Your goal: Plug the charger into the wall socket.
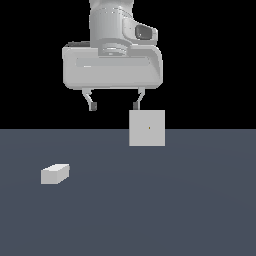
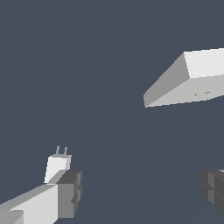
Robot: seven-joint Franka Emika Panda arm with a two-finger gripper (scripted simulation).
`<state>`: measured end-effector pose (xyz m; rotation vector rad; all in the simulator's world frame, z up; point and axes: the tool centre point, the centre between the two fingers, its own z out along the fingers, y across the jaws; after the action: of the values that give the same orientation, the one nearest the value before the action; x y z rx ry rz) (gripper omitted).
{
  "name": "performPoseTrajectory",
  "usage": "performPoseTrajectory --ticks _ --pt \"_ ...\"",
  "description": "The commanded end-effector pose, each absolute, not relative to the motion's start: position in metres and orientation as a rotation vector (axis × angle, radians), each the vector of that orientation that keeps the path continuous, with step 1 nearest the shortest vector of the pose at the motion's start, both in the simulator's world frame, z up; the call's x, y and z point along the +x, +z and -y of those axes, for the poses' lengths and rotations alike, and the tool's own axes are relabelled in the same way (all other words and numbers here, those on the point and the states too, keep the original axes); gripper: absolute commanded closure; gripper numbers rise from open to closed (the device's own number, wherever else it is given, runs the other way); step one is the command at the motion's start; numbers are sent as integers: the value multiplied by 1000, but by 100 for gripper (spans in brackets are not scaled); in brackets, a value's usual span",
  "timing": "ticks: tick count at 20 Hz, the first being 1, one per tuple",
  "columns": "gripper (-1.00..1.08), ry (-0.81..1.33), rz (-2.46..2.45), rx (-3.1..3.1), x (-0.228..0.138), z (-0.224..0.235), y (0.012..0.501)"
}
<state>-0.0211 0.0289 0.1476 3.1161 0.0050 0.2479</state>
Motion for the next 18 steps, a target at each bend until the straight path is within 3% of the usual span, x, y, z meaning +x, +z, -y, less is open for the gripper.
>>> performPoseTrajectory --ticks 1,18 --pt "-92 293 7 3114 -26 -39 141" --pt "-92 574 86 3074 -47 -100 95"
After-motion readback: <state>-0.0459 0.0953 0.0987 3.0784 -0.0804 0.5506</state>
